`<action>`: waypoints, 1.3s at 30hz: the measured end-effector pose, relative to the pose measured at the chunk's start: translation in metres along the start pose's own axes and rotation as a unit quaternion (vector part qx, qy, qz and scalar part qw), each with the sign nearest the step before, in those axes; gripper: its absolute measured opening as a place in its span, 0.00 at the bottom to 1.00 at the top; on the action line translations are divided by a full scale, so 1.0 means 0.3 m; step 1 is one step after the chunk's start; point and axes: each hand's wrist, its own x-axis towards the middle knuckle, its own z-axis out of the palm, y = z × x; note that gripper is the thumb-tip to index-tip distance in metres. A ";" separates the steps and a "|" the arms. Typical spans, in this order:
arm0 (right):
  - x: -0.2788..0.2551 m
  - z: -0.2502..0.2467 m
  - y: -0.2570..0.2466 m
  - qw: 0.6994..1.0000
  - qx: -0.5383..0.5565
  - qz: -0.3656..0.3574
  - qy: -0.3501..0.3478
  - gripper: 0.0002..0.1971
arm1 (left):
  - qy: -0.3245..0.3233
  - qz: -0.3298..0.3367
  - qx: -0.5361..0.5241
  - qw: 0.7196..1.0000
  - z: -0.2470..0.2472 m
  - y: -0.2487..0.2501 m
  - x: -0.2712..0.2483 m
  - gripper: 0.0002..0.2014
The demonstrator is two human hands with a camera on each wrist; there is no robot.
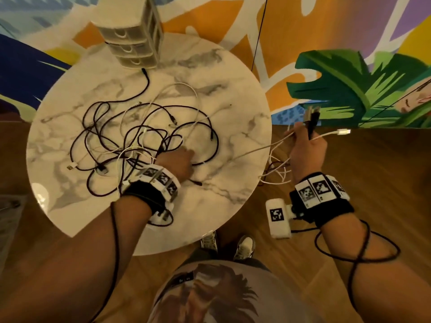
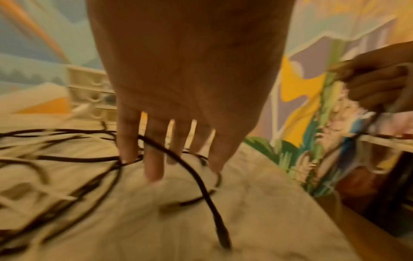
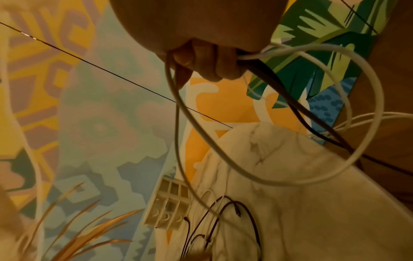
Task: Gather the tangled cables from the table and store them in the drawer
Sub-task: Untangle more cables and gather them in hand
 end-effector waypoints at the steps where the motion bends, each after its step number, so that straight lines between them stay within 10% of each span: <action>1: 0.002 0.000 -0.001 1.000 -0.002 0.001 -0.005 0.17 | 0.041 0.012 0.001 0.999 -0.003 0.051 -0.006 0.29; 8: 0.024 -0.074 -0.066 0.995 0.093 0.000 0.040 0.15 | 0.007 -0.054 -0.013 0.998 0.096 0.061 -0.018 0.19; 16: 0.021 -0.081 0.033 0.995 0.067 0.064 0.036 0.17 | 0.309 0.026 -0.124 0.943 -0.089 0.180 -0.085 0.25; 27: -0.156 0.123 0.095 0.958 -0.006 0.071 -0.278 0.15 | 0.156 0.086 0.049 0.983 -0.110 0.354 -0.129 0.18; 30: -0.159 0.151 0.096 0.959 -0.035 0.053 -0.276 0.17 | 0.120 0.039 -0.040 0.991 -0.087 0.342 -0.120 0.19; 36: -0.153 0.167 0.121 0.962 -0.103 -0.021 -0.251 0.16 | 0.144 0.087 0.102 0.980 -0.105 0.378 -0.133 0.10; 39: -0.136 0.170 0.131 0.968 -0.130 -0.027 -0.214 0.18 | 0.107 0.094 -0.029 0.989 -0.055 0.339 -0.112 0.13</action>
